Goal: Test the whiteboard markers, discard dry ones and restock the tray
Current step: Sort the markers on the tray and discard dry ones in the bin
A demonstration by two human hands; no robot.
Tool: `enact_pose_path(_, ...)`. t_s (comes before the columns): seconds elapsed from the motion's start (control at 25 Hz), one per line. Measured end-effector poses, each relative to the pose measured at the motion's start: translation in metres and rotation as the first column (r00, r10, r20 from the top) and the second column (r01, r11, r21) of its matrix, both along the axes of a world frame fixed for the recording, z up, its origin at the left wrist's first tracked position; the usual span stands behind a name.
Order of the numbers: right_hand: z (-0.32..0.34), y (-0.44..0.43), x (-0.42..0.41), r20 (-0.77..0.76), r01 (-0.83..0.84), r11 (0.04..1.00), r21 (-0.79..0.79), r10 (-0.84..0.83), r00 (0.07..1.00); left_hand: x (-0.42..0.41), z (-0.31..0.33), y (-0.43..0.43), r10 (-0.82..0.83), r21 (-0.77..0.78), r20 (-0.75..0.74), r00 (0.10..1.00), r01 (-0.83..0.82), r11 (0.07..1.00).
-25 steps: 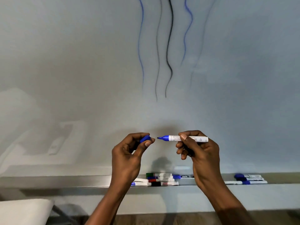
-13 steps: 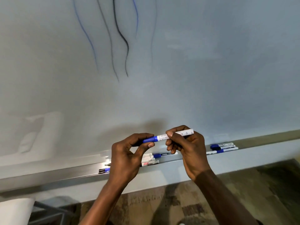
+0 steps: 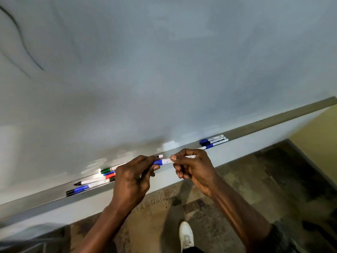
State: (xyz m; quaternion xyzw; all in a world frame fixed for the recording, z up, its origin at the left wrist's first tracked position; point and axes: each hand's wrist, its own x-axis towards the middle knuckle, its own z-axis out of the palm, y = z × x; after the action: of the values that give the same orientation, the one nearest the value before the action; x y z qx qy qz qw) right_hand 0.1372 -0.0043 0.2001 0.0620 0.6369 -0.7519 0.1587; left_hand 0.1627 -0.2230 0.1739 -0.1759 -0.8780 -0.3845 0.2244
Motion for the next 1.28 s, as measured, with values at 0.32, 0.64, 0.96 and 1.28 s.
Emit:
enact_pose_path(0.32,-0.045,0.071,-0.035,0.117,-0.056,0.997,0.058,0.048,0.992,-0.035,-0.043,0.068,-0.003,-0.239,0.073,0.997,0.020,0.971)
enact_pose_path(0.64,-0.117,0.132,-0.071,0.253,-0.027,0.990,0.137,-0.009,0.967,-0.077,-0.118,0.145,0.094,-0.430,0.061,0.994,-0.059,0.901)
enact_pose_path(0.96,-0.204,0.235,-0.113,-0.380,0.312,0.449,0.837,0.068,0.923,-0.134,-0.163,0.181,0.338,-0.573,0.084,0.937,-0.232,0.786)
enact_pose_path(1.28,-0.234,0.255,-0.138,-0.220,0.192,0.110,0.975,0.546,0.808,-0.148,-0.191,0.192,0.322,-0.710,0.147,0.935,-0.126,0.692)
